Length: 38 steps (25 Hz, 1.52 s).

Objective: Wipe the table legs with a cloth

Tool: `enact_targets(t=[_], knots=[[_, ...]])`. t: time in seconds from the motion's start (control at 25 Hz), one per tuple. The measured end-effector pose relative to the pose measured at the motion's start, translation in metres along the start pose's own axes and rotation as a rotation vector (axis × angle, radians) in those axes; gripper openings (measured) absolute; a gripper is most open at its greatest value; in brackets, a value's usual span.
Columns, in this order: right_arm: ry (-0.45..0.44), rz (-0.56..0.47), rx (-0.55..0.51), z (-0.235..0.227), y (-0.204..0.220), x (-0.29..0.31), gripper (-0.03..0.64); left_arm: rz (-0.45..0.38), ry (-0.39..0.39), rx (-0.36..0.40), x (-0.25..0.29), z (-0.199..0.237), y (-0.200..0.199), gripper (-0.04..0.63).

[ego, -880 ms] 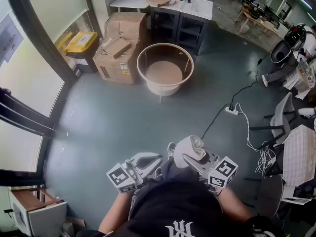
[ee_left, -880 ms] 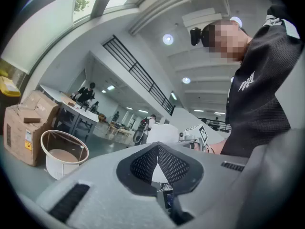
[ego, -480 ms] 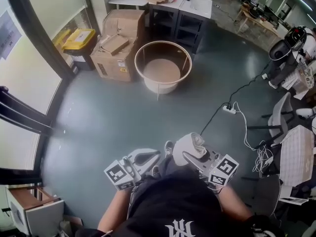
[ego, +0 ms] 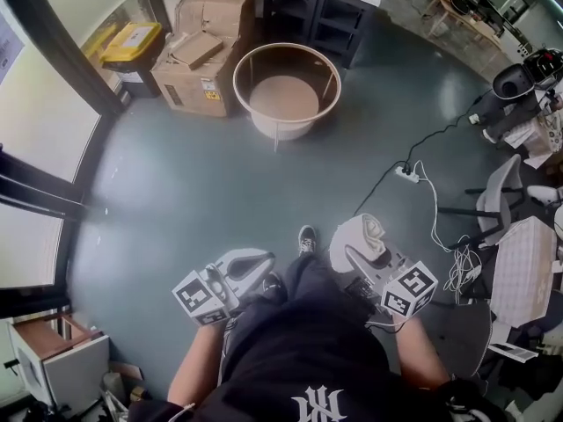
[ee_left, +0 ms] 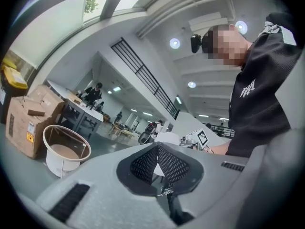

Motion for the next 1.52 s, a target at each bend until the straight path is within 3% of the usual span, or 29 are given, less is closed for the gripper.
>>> enact_targets(t=[0.2, 0.6, 0.84, 0.96, 1.2, 1.52], knots=[[-0.046, -0.047, -0.01, -0.032, -0.017, 0.016, 0.084, 0.008, -0.027, -0.044, 0.013, 0.027, -0.001, 0.006], [-0.166, -0.07, 0.024, -0.134, -0.039, 0.049, 0.084, 0.143, -0.085, -0.066, 0.109, 0.112, -0.005, 0.006], [-0.366, -0.108, 0.076, -0.19, -0.056, 0.068, 0.084, 0.225, -0.123, -0.047, 0.166, 0.144, -0.019, 0.006], [-0.422, -0.096, 0.046, -0.21, -0.055, 0.081, 0.084, 0.277, -0.145, -0.033, 0.19, 0.151, -0.02, 0.006], [-0.427, -0.102, 0.043, -0.238, -0.055, 0.104, 0.084, 0.307, -0.146, -0.005, 0.208, 0.143, -0.033, 0.006], [-0.369, -0.149, 0.059, -0.251, -0.07, 0.114, 0.084, 0.256, -0.186, 0.042, 0.189, 0.175, -0.068, 0.006]])
Point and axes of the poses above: the fingertips, and each gripper's own axes: x forward along the fingers, z to its left, y out of its underside, the point moved 7 cm from there along -x, backward along the fingers, and after that the axes turned 4 degrees about y, right-handed, at the moved point
